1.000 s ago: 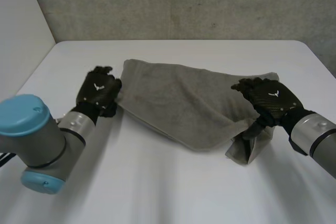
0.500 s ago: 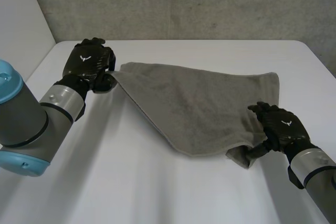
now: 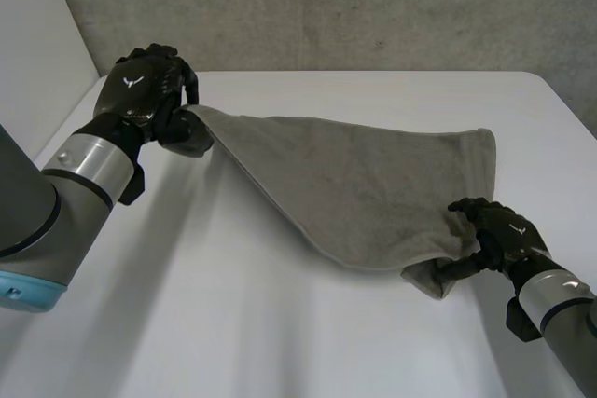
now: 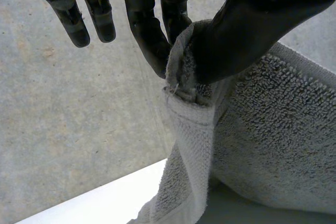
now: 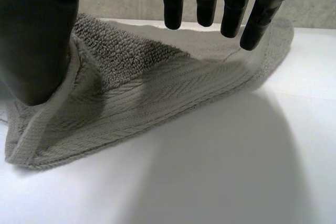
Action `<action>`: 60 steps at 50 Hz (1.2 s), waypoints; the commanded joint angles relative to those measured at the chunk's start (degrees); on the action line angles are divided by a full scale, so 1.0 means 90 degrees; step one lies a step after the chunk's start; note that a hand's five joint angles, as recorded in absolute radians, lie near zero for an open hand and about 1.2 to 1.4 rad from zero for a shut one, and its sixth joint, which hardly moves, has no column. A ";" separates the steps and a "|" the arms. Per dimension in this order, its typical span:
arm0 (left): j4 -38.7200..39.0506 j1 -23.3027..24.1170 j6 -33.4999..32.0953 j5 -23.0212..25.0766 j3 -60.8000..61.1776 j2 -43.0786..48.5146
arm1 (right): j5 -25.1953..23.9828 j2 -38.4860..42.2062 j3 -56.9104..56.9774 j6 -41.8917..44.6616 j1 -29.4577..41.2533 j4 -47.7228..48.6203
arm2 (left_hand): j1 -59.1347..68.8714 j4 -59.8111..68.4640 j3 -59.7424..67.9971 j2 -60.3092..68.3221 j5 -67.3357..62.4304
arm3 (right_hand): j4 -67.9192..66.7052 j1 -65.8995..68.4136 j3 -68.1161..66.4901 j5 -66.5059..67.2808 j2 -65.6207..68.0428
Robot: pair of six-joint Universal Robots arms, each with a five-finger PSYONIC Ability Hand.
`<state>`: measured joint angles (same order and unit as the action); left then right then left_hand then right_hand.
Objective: Fold the towel.
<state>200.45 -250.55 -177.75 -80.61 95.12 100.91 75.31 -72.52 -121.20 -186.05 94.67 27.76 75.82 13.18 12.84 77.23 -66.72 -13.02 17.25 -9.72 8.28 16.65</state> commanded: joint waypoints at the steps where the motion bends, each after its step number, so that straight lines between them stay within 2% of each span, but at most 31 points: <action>1: -0.0006 0.0046 -0.0006 0.0001 0.0037 -0.0011 | 0.0001 -0.0009 -0.0019 -0.0002 -0.0011 -0.0008 | 0.0465 -0.0354 -0.0315 0.0308 -0.0364 | 0.0335 0.0696 -0.0031 0.0582 0.0762; 2: -0.0006 0.0046 0.0004 0.0001 0.0046 -0.0001 | 0.0001 -0.0009 -0.0019 -0.0002 -0.0011 -0.0008 | 0.0465 -0.0354 -0.0315 0.0308 -0.0364 | 0.0335 0.0699 -0.0031 0.0585 0.0765; 7: -0.0006 0.0036 0.0004 0.0001 0.0046 0.0028 | 0.0011 0.0011 -0.0029 -0.0002 0.0068 0.0031 | 0.0465 -0.0354 -0.0315 0.0308 -0.0364 | 0.0335 0.2605 -0.0031 0.2491 0.2672; 9: -0.0006 0.0036 0.0004 0.0001 0.0046 0.0019 | 0.0011 0.0078 -0.0010 -0.0002 0.0106 0.0118 | 0.0465 -0.0354 -0.0315 0.0308 -0.0364 | 0.0335 0.4203 -0.0031 0.4090 0.4270; 10: -0.0006 0.0036 0.0004 0.0001 0.0046 0.0009 | 0.0011 0.0079 -0.0010 -0.0002 0.0107 0.0119 | 0.0465 -0.0354 -0.0315 0.0308 -0.0364 | 0.0335 0.4212 -0.0031 0.4099 0.4279; 12: -0.0006 0.0027 0.0004 0.0001 0.0046 -0.0001 | 0.0011 0.0225 0.0058 -0.0002 0.0165 0.0226 | 0.0465 -0.0354 -0.0315 0.0308 -0.0364 | 0.0335 0.6053 -0.0031 0.5939 0.6119; 13: -0.0006 0.0017 -0.0005 -0.0009 0.0037 -0.0001 | 0.0011 0.0225 0.0059 -0.0002 0.0165 0.0226 | 0.0465 -0.0354 -0.0315 0.0308 -0.0364 | 0.0335 0.6063 -0.0031 0.5949 0.6129; 14: -0.0006 -0.0012 0.0004 -0.0009 0.0027 -0.0011 | 0.0011 0.0216 0.0107 -0.0002 0.0156 0.0217 | 0.0465 -0.0354 -0.0315 0.0308 -0.0364 | 0.0335 0.6803 -0.0031 0.6689 0.6869; 17: -0.0016 -0.0061 -0.0006 0.0001 -0.0002 -0.0030 | -0.0008 0.0002 0.0282 0.0008 0.0117 0.0197 | 0.0465 -0.0354 -0.0315 0.0308 -0.0364 | 0.0335 0.6972 -0.0031 0.6858 0.7038; 20: -0.0055 -0.0149 -0.0006 0.0001 -0.0022 -0.0147 | -0.0067 -0.0757 0.0546 0.0096 0.0107 0.0119 | 0.0465 -0.0354 -0.0315 0.0308 -0.0364 | 0.0335 0.6972 -0.0031 0.6858 0.7038; 23: -0.0113 -0.0324 0.0014 0.0001 -0.0022 -0.0255 | -0.0194 -0.1103 0.0693 0.0135 0.0116 0.0109 | 0.0465 -0.0354 -0.0315 0.0308 -0.0364 | 0.0335 0.6972 -0.0031 0.6858 0.7038; 25: -0.0152 -0.0373 0.0014 0.0011 -0.0012 -0.0264 | -0.0835 -0.1414 0.1383 0.0281 0.0175 -0.0172 | 0.0465 -0.0354 -0.0315 0.0308 -0.0364 | 0.0335 0.6972 -0.0031 0.6858 0.7038; 26: -0.0153 -0.0374 0.0014 0.0011 -0.0012 -0.0265 | -0.0838 -0.1415 0.1387 0.0282 0.0175 -0.0174 | 0.0465 -0.0354 -0.0315 0.0308 -0.0364 | 0.0335 0.6972 -0.0031 0.6858 0.7038; 28: -0.0192 -0.0374 0.0033 0.0011 0.0007 -0.0284 | -0.1596 -0.1299 0.2087 0.0330 0.0204 -0.0670 | 0.0465 -0.0354 -0.0315 0.0308 -0.0364 | 0.0335 0.6972 -0.0031 0.6858 0.7038; 31: -0.0201 -0.0345 0.0063 0.0011 0.0065 -0.0304 | -0.1786 -0.1132 0.2422 0.0409 0.0370 -0.0799 | 0.0465 -0.0354 -0.0315 0.0308 -0.0364 | 0.0335 0.6972 -0.0031 0.6858 0.7038; 33: -0.0211 -0.0315 0.0063 0.0011 0.0114 -0.0304 | -0.2107 -0.0239 0.3199 0.0826 0.0856 -0.1071 | 0.0465 -0.0354 -0.0315 0.0308 -0.0364 | 0.0335 0.6972 -0.0031 0.6858 0.7038; 34: -0.0211 -0.0296 0.0063 0.0011 0.0163 -0.0294 | -0.2108 -0.0234 0.3203 0.0828 0.0859 -0.1072 | 0.0465 -0.0354 -0.0315 0.0308 -0.0364 | 0.0335 0.6972 -0.0031 0.6858 0.7038; 35: -0.0211 -0.0296 0.0063 0.0011 0.0164 -0.0294 | -0.2127 0.0172 0.3561 0.1099 0.1042 -0.1449 | 0.0465 -0.0354 -0.0315 0.0308 -0.0364 | 0.0335 0.6682 -0.0031 0.6569 0.6749; 36: -0.0211 -0.0286 0.0063 0.0011 0.0231 -0.0294 | -0.2128 0.0563 0.3913 0.1382 0.1189 -0.1995 | 0.0465 -0.0354 -0.0315 0.0308 -0.0364 | 0.0335 0.4385 -0.0031 0.4271 0.4452; 37: -0.0211 -0.0286 0.0063 0.0011 0.0232 -0.0294 | -0.2128 0.0567 0.3916 0.1385 0.1191 -0.2000 | 0.0465 -0.0354 -0.0315 0.0308 -0.0364 | 0.0335 0.4362 -0.0031 0.4248 0.4429; 38: -0.0211 -0.0286 0.0063 0.0011 0.0290 -0.0284 | -0.2118 0.0896 0.4187 0.1762 0.1297 -0.2580 | 0.0465 -0.0354 -0.0315 0.0308 -0.0364 | 0.0335 0.0051 -0.0031 -0.0063 0.0117; 39: -0.0211 -0.0286 0.0053 0.0011 0.0339 -0.0274 | -0.2118 0.0899 0.4190 0.1766 0.1298 -0.2586 | 0.0465 -0.0354 -0.0315 0.0308 -0.0364 | 0.0335 0.0007 -0.0031 -0.0106 0.0074; 40: -0.0211 -0.0286 0.0053 0.0011 0.0339 -0.0274 | -0.2060 0.1131 0.4335 0.2211 0.1327 -0.3089 | 0.0465 -0.0354 -0.0315 0.0308 -0.0364 | 0.0335 -0.1898 -0.0031 -0.0920 -0.1831; 41: -0.0211 -0.0286 0.0063 0.0011 0.0368 -0.0236 | -0.2001 0.1279 0.4365 0.2757 0.1298 -0.3519 | 0.0465 -0.0354 -0.0315 0.0308 -0.0364 | 0.0335 -0.1917 -0.0031 -0.0920 -0.1850; 44: -0.0211 -0.0286 0.0053 0.0030 0.0378 -0.0187 | -0.1671 0.1339 0.4201 0.3307 0.1288 -0.3544 | 0.0465 -0.0354 -0.0315 0.0308 -0.0364 | 0.0335 -0.1917 -0.0031 -0.0920 -0.1850; 48: -0.0201 -0.0276 0.0053 0.0050 0.0359 -0.0177 | -0.1210 0.1241 0.3799 0.3270 0.1239 -0.3211 | 0.0465 -0.0354 -0.0315 0.0308 -0.0364 | 0.0335 -0.1917 -0.0031 -0.0920 -0.1850; 50: -0.0201 -0.0276 0.0053 0.0060 0.0359 -0.0167 | -0.0985 0.1075 0.3545 0.3153 0.1152 -0.2967 | 0.0465 -0.0354 -0.0315 0.0308 -0.0364 | 0.0335 -0.1917 -0.0031 -0.0920 -0.1850; 52: -0.0192 -0.0276 0.0043 0.0060 0.0359 -0.0157 | -0.0586 0.0589 0.2933 0.2609 0.0996 -0.2277 | 0.0465 -0.0354 -0.0315 0.0308 -0.0364 | 0.0335 -0.1917 -0.0031 -0.0920 -0.1850; 53: -0.0192 -0.0276 0.0043 0.0060 0.0359 -0.0128 | -0.0585 0.0587 0.2930 0.2606 0.0995 -0.2274 | 0.0465 -0.0354 -0.0315 0.0308 -0.0364 | 0.0335 -0.1917 -0.0031 -0.0920 -0.1850; 55: -0.0192 -0.0276 0.0043 0.0060 0.0359 -0.0118 | -0.0380 0.0227 0.2327 0.1974 0.0947 -0.1583 | 0.0465 -0.0354 -0.0315 0.0308 -0.0364 | 0.0335 -0.1917 -0.0031 -0.0920 -0.1850; 60: -0.0192 -0.0276 0.0053 0.0050 0.0378 -0.0089 | -0.0282 -0.0008 0.1760 0.1260 0.0976 -0.1122 | 0.0465 -0.0354 -0.0315 0.0308 -0.0364 | 0.0335 -0.1844 -0.0031 -0.0920 -0.1777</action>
<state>198.71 -253.03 -177.33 -80.08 98.42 99.81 71.20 -68.79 -98.22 -165.84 103.55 10.66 75.83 13.18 12.84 77.23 -67.00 -13.02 5.15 -9.72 3.63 4.89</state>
